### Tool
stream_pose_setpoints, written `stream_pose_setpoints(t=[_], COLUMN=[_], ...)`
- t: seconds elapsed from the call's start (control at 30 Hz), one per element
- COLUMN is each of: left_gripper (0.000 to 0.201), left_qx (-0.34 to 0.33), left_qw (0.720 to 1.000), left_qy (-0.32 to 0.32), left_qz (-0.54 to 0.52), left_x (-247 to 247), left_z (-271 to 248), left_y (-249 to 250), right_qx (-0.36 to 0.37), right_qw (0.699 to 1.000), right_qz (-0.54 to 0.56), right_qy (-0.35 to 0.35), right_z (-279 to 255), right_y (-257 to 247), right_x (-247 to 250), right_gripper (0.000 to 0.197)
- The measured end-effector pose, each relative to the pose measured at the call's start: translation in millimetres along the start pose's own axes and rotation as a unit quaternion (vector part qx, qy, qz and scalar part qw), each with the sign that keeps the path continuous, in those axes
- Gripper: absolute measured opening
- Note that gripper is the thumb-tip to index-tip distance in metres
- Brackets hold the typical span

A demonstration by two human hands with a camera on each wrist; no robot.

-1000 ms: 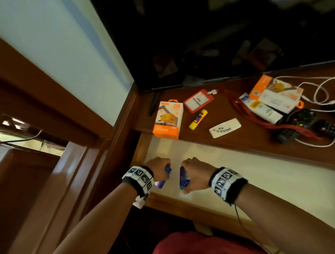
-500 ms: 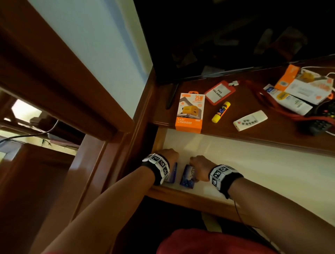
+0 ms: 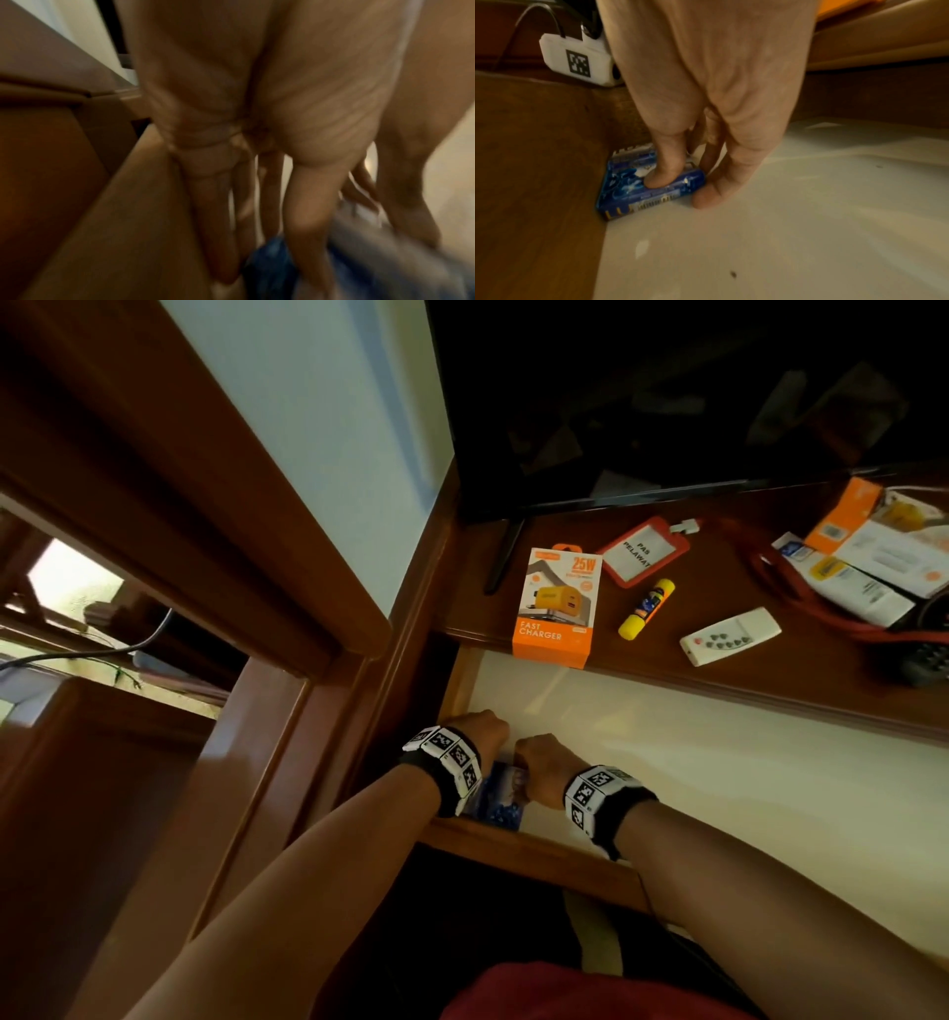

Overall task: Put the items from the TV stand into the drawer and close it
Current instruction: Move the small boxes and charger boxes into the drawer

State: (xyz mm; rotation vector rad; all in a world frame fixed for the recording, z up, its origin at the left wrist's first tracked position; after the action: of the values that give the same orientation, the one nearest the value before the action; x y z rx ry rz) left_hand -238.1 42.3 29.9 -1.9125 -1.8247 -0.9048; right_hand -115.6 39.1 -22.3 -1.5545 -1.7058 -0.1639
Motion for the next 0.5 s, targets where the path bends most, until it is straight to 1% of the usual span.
stream_pose_setpoints(t=[0.07, 0.1, 0.17, 0.2, 0.23, 0.3, 0.4, 0.43, 0.47, 0.5], left_gripper=[0.031, 0.03, 0.024, 0.02, 0.015, 0.009, 0.011, 0.013, 0.019, 0.028], left_qx=[0.009, 0.013, 0.017, 0.015, 0.007, -0.023, -0.051, -0.044, -0.026, 0.001], left_qw=[1.0, 0.998, 0.992, 0.984, 0.972, 0.94, 0.892, 0.882, 0.881, 0.892], left_qy=[0.016, 0.033, 0.097, 0.143, 0.196, 0.29, 0.41, 0.435, 0.441, 0.425], left_qz=[-0.024, -0.043, -0.084, -0.105, -0.128, -0.177, -0.182, -0.177, -0.168, -0.154], left_x=[8, 16, 42, 58, 75, 107, 150, 161, 170, 177], left_z=[-7, -12, -23, -30, -36, -47, -43, -36, -27, -15], left_y=[5, 8, 17, 21, 26, 38, 61, 69, 76, 82], right_qx=[0.008, 0.012, 0.018, 0.023, 0.027, 0.016, -0.019, -0.036, -0.054, -0.067], right_qw=[1.0, 0.998, 0.988, 0.978, 0.966, 0.943, 0.914, 0.906, 0.899, 0.893], right_qz=[0.018, 0.034, 0.082, 0.101, 0.116, 0.125, 0.124, 0.121, 0.11, 0.088], right_qy=[0.022, 0.048, 0.127, 0.178, 0.228, 0.307, 0.385, 0.404, 0.42, 0.437], right_z=[-12, -21, -43, -54, -65, -87, -118, -127, -134, -138], right_y=[5, 8, 16, 21, 28, 42, 72, 86, 102, 120], right_x=[9, 17, 43, 59, 75, 111, 165, 182, 198, 213], right_gripper=[0.043, 0.041, 0.026, 0.016, 0.008, 0.012, 0.011, 0.012, 0.014, 0.015])
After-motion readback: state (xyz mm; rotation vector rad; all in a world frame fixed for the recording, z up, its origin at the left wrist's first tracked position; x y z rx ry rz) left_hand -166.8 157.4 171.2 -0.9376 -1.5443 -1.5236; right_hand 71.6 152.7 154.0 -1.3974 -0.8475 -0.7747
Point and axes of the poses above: each hand's wrist, its own z-axis towards the middle knuckle, its own x-axis out of the back of the hand, y = z × x, the point moved 3 cm from there along z, towards the middle knuckle, and after that the axes turned 8 degrees about -z, right-handed, at the moved point
